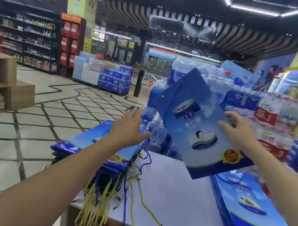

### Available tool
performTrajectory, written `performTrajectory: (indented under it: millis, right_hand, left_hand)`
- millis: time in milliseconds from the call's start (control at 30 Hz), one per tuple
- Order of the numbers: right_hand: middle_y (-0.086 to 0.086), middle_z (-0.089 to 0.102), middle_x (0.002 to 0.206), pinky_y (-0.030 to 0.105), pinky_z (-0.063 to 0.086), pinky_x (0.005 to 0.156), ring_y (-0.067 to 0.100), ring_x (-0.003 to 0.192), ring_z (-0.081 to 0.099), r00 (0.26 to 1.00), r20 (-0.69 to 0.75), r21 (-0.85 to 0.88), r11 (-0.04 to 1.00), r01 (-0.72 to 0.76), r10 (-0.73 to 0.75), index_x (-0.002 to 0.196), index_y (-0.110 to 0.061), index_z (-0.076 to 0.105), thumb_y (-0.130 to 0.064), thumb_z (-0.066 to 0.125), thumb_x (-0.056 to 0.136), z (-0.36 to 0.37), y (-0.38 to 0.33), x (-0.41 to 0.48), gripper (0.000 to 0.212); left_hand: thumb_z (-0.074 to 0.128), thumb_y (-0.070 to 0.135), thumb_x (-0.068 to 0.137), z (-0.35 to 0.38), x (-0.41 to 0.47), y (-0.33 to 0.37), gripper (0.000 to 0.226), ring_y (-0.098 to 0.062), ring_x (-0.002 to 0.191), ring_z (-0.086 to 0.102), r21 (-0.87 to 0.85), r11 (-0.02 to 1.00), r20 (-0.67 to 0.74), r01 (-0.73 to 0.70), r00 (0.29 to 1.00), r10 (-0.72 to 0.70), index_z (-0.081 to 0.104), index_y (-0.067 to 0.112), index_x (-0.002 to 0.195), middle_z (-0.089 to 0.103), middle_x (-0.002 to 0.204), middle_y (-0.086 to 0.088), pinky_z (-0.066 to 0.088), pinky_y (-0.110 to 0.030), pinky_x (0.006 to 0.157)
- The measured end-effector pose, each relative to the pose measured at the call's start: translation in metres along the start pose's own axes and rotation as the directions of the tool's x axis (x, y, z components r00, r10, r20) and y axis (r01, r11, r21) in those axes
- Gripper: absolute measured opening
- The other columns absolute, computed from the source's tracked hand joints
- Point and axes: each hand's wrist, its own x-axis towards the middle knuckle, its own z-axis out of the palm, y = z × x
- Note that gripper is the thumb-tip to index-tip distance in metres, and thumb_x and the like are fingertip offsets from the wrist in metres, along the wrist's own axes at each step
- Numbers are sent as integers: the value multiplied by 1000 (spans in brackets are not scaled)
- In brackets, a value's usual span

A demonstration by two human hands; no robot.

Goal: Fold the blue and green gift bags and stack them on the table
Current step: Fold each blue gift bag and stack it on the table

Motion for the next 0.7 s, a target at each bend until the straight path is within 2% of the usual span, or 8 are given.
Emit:
performTrajectory:
  millis: [100, 200, 300, 367, 467, 600, 667, 700]
  right_hand:
    - [-2, 75, 100, 31, 57, 74, 18, 90, 71, 998, -47, 264, 964, -28, 41, 107, -25, 67, -10, 66, 98, 12, 17, -43, 17]
    - [-6, 77, 98, 31, 58, 74, 13, 89, 72, 993, -58, 429, 901, -68, 103, 109, -17, 67, -8, 65, 99, 25, 33, -76, 14]
    - [-16, 76, 92, 22, 57, 72, 3, 85, 70, 992, -86, 448, 893, -40, 87, 109, -8, 66, -3, 64, 98, 32, 45, -93, 12]
    - [-12, 76, 88, 21, 55, 71, 2, 81, 68, 986, -129, 448, 893, -34, 102, 106, -8, 68, -2, 66, 97, 32, 53, -96, 11]
    - [4, 76, 91, 40, 56, 78, 16, 85, 67, 985, -117, 374, 924, -72, 124, 97, -17, 75, -8, 74, 91, 28, 64, -92, 10]
    - [-2, 71, 85, 26, 39, 68, 16, 80, 63, 987, 96, -64, 991, -121, 126, 85, -26, 76, -19, 81, 87, 22, 75, -91, 9]
    - [1, 73, 90, 28, 40, 66, 21, 86, 65, 951, 237, -207, 967, -148, 196, 93, -19, 77, -10, 79, 87, 21, 84, -92, 11]
    - [-1, 73, 95, 29, 45, 70, 22, 94, 67, 918, 327, -252, 957, -145, 225, 99, -21, 76, -2, 74, 87, 22, 90, -92, 22]
  left_hand:
    - [73, 53, 89, -19, 13, 21, 101, -22, 151, 28, -170, 979, -250, -115, 966, 70, 16, 12, 162, 28, 167, -5, 31, -39, 119]
    - [77, 46, 88, -25, 21, 35, 96, -24, 141, 43, -197, 967, -233, -162, 966, 115, 23, 17, 162, 44, 158, -4, 39, -42, 112]
    - [73, 41, 90, -21, 24, 41, 55, -23, 114, 63, -261, 939, -189, -224, 966, 178, 55, 31, 141, 67, 128, 2, 54, -45, 94]
    - [72, 32, 89, -20, 18, 46, 30, -23, 98, 65, -284, 908, -241, -309, 939, 244, 66, 28, 119, 71, 108, 4, 55, -45, 84]
    - [71, 27, 90, -21, 4, 58, 22, -27, 93, 64, -162, 889, -334, -428, 871, 359, 67, 23, 112, 68, 102, 3, 54, -44, 76]
    - [68, 28, 93, -7, -28, 67, 13, -25, 86, 67, 19, 837, -329, -547, 787, 522, 68, 26, 106, 71, 99, 6, 52, -35, 62]
    - [69, 27, 93, 14, -46, 67, 10, -23, 81, 67, 76, 815, -255, -575, 779, 573, 66, 29, 102, 71, 91, 8, 51, -34, 57]
    - [70, 27, 92, 28, -54, 66, 11, -23, 78, 66, 107, 803, -210, -586, 776, 594, 64, 31, 100, 70, 87, 8, 49, -32, 54]
